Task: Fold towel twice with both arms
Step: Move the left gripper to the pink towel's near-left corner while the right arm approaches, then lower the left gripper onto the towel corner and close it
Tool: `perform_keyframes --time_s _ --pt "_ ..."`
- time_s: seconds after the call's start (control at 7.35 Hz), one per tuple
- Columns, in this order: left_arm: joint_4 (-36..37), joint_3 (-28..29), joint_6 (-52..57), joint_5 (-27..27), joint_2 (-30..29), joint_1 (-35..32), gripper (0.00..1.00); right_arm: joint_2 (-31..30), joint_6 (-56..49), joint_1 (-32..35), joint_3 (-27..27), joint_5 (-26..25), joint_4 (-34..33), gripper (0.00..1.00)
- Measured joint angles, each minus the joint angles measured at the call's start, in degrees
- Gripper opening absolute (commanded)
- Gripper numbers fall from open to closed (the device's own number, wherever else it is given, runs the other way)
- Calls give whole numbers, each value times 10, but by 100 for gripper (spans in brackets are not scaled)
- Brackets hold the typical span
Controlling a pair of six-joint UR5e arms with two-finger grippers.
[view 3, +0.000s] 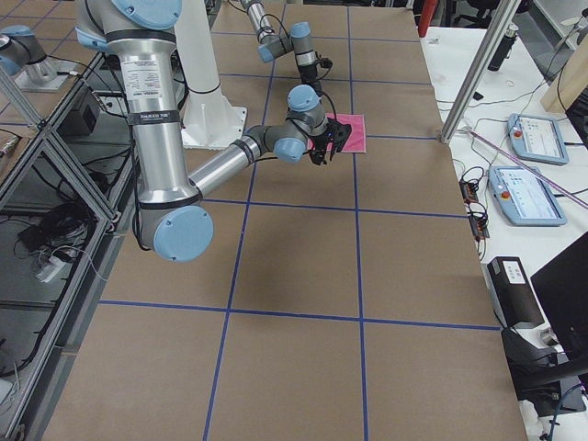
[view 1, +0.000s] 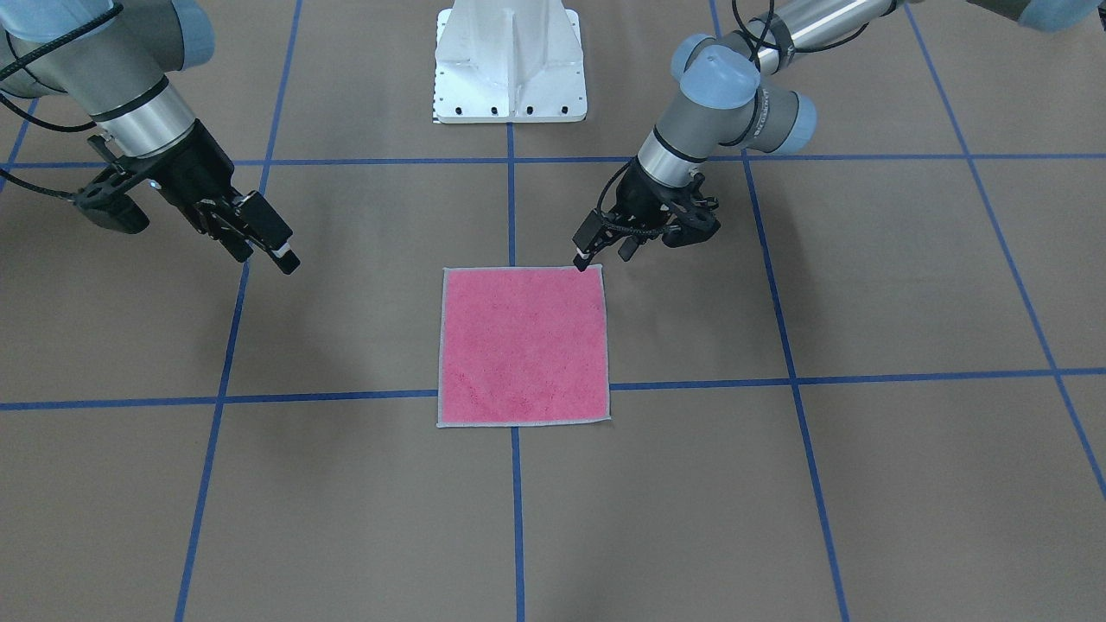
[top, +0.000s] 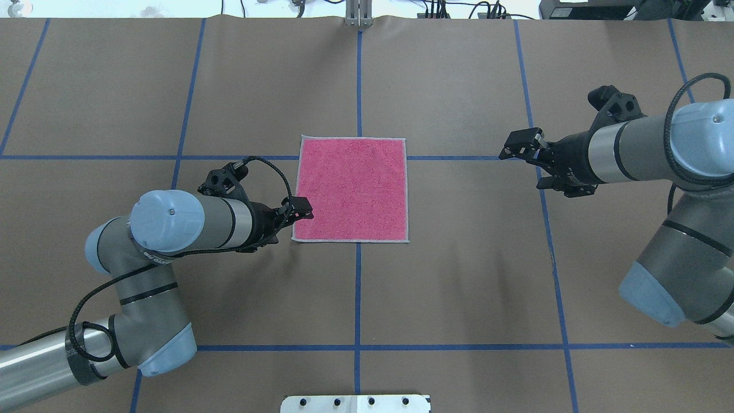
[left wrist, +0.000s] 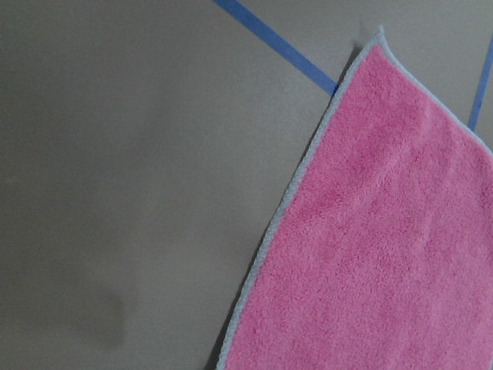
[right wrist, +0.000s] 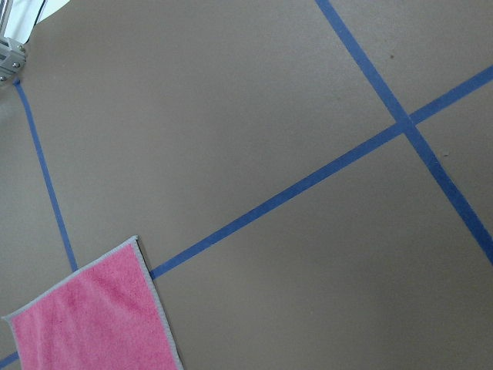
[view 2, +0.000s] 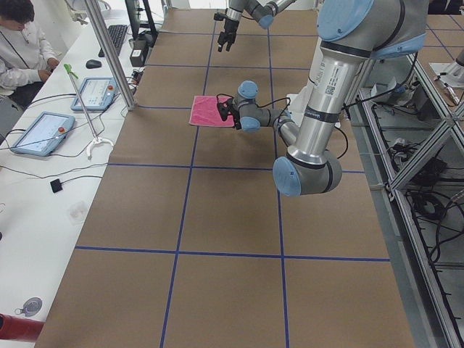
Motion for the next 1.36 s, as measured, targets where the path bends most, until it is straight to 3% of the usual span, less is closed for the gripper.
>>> perform_keyframes --time_s 0.27,1.36 --pt "0 5 0 2 -2 4 61 0 0 -4 0 -6 0 100" --pt "1 18 6 2 -3 6 57 0 0 -6 -1 -11 0 100"
